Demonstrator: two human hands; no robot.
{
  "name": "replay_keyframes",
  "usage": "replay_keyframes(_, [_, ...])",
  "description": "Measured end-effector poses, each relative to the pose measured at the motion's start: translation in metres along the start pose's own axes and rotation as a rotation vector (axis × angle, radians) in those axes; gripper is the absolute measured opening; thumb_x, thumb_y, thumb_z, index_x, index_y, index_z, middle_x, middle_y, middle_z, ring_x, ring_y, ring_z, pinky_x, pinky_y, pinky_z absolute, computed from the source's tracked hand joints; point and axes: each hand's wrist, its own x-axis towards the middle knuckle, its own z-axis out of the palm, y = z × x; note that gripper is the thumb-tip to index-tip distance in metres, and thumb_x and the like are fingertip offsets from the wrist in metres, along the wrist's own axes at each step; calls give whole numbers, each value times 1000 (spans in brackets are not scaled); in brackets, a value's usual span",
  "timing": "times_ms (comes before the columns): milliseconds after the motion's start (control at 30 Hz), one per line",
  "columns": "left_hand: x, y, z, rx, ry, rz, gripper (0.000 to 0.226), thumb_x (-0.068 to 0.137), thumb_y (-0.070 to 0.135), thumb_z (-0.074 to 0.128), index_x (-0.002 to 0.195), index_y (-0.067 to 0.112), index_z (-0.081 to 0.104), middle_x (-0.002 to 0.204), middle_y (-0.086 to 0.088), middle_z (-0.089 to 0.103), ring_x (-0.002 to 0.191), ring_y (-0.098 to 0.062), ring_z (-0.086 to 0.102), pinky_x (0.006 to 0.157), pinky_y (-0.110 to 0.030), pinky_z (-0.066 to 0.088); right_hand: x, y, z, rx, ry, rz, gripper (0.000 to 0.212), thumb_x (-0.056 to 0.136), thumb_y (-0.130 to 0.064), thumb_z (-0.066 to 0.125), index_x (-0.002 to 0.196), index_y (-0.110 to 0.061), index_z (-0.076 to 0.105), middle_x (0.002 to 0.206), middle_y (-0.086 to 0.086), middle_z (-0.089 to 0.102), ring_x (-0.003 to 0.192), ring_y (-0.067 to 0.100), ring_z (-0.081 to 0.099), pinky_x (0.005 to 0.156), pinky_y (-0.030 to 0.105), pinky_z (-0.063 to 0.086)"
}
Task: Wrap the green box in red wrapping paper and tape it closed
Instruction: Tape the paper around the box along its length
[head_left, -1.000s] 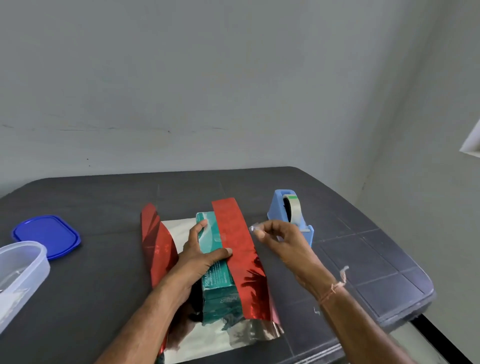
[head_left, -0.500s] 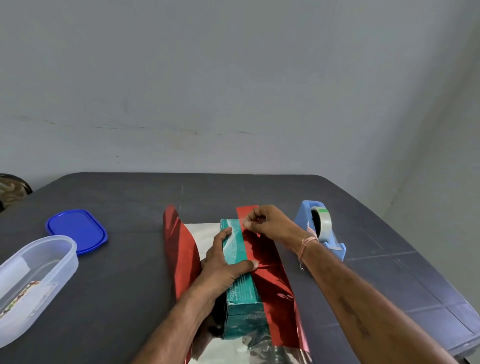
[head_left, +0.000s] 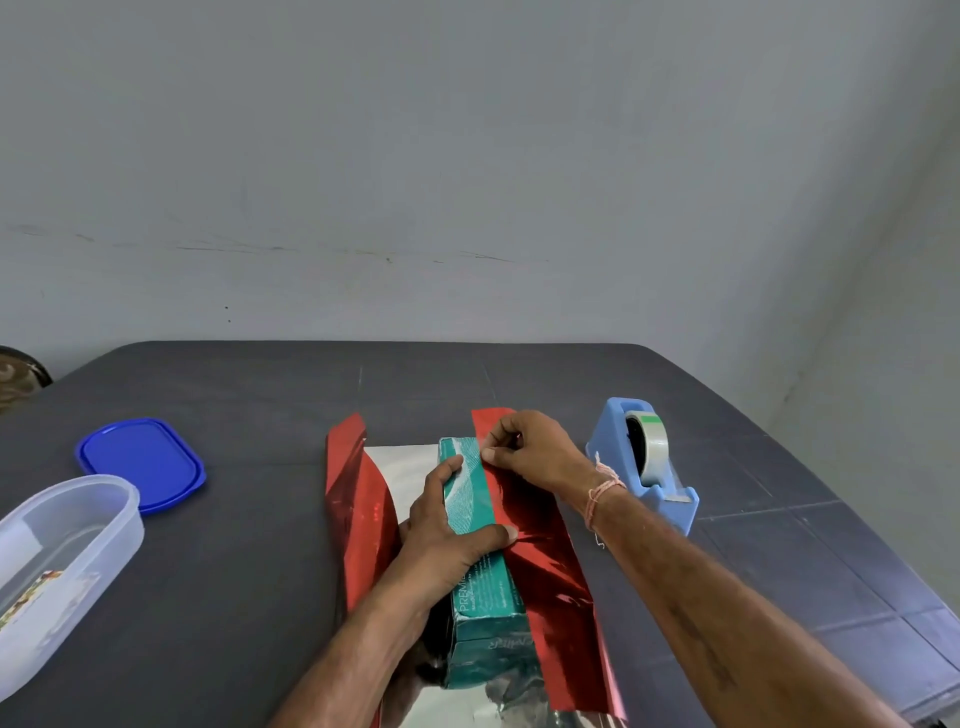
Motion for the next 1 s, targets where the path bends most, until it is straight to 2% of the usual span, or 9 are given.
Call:
replay_keyframes(100, [0, 0, 0, 11, -4, 11, 97, 47, 58, 87, 126, 74, 33, 140, 6, 52, 126, -28, 54, 106, -48, 50, 1, -1, 0, -34, 3, -6, 8, 89, -27, 77, 85, -30, 70, 95, -10, 73, 91, 9, 68, 83, 26, 55])
replay_keyframes(233, [0, 2, 0, 5, -5, 14, 97, 47, 59, 87, 126, 74, 33, 141, 7, 50, 126, -27, 54, 106, -48, 51, 2, -1, -1, -75, 8, -35, 9, 87, -30, 79, 84, -31, 71, 91, -11, 72, 86, 8, 68, 77, 24, 55])
replay_keyframes(433, [-1, 2, -1, 2, -15, 10, 97, 48, 57, 88, 126, 75, 33, 142, 6, 50, 129, -28, 51, 108, -50, 49, 0, 0, 0, -91, 40, -56, 8, 87, -32, 79, 91, -27, 74, 91, -7, 73, 85, 11, 67, 78, 29, 59])
replay_keyframes(533, [-3, 4, -1, -14, -23, 10, 98, 51, 54, 88, 131, 70, 34, 141, 5, 48, 128, -26, 51, 107, -48, 50, -2, -2, -3, -96, 33, -55, 20, 87, -33, 78, 105, -26, 72, 90, -4, 67, 82, 9, 62, 74, 23, 54])
replay_keyframes(600, [-4, 4, -1, -28, -30, 3, 97, 58, 48, 90, 133, 68, 33, 141, 4, 48, 126, -26, 52, 105, -46, 52, -1, -3, -4, -98, 15, -48, 29, 88, -33, 78, 114, -26, 69, 84, -8, 61, 76, 6, 58, 68, 16, 46])
replay_keyframes(667, [-5, 5, -1, -30, -32, 0, 96, 56, 49, 90, 131, 70, 33, 141, 4, 49, 123, -26, 55, 103, -46, 53, 1, -2, -5, -87, 17, -33, 33, 87, -33, 78, 117, -25, 67, 80, -11, 58, 73, 4, 55, 65, 14, 39])
replay_keyframes(800, [-4, 5, -1, 0, -31, 5, 97, 49, 58, 87, 126, 75, 31, 142, 6, 48, 127, -27, 52, 107, -49, 50, 5, -1, -2, -81, 34, 7, 33, 87, -34, 78, 115, -25, 64, 79, -11, 59, 72, 5, 57, 65, 14, 41])
replay_keyframes(900, [-4, 5, -1, 19, -34, 10, 97, 48, 60, 84, 128, 72, 31, 144, 6, 47, 128, -27, 50, 108, -49, 48, 8, -4, 1, -128, 56, 31, 33, 87, -40, 78, 113, -26, 63, 85, -11, 63, 82, 10, 65, 76, 24, 55])
replay_keyframes(1000, [-3, 6, -1, 24, -34, 0, 94, 47, 61, 84, 122, 77, 30, 144, 6, 46, 128, -28, 51, 108, -50, 48, 12, -10, 3, -235, 77, 78, 38, 85, -51, 75, 113, -31, 61, 106, -8, 68, 96, 16, 67, 86, 34, 58])
